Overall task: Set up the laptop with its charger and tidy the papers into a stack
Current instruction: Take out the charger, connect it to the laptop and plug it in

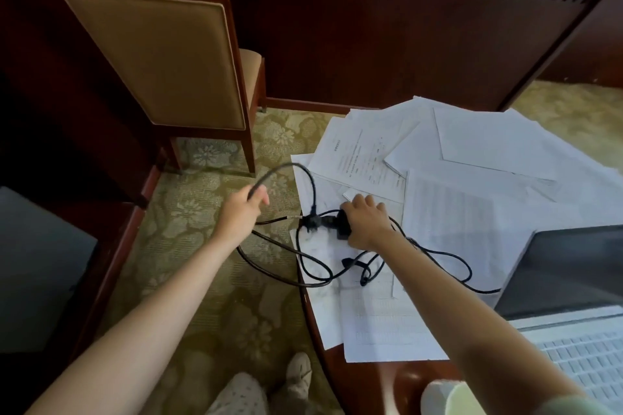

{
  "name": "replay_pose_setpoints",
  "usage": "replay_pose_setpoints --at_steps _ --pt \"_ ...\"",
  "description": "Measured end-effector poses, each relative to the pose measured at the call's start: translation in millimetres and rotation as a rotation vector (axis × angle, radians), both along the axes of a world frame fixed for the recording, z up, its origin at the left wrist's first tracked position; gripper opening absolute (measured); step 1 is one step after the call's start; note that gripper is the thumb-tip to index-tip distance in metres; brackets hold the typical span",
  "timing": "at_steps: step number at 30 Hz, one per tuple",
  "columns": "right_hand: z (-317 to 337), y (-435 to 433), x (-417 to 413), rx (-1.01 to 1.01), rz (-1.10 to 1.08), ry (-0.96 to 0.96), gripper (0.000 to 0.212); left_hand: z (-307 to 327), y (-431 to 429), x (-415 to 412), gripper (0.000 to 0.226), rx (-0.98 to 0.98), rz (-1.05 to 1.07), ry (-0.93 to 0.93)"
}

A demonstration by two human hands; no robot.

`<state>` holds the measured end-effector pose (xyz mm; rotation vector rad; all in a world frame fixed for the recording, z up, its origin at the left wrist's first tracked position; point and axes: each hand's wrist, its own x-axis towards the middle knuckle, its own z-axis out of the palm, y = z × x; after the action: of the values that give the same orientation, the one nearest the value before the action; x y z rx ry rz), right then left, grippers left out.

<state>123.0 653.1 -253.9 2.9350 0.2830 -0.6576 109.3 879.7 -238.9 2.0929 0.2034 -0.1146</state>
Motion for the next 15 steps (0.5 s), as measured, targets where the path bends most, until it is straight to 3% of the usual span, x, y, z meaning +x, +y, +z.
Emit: replay_pose_setpoints --at_steps 4,8,11,15 --pt "-12.1 19.0 0.8 -0.062 0.042 -0.033 0.07 13.5 31.5 11.1 0.035 -0.182 0.186 -0.005" --pt "-14.0 35.7 3.5 -0.189 0.063 -0.043 0.056 33.8 69.5 21.4 0.035 -0.327 0.301 -0.034" --pt "-7.0 47.8 8.4 -0.142 -0.027 -0.034 0.046 48.8 100.9 25.8 0.035 -0.368 0.325 -0.067" --pt "11.8 79.1 12.0 -0.051 -0.028 -0.049 0.06 60.1 132.2 28.2 0.034 -0.364 0.327 -0.065"
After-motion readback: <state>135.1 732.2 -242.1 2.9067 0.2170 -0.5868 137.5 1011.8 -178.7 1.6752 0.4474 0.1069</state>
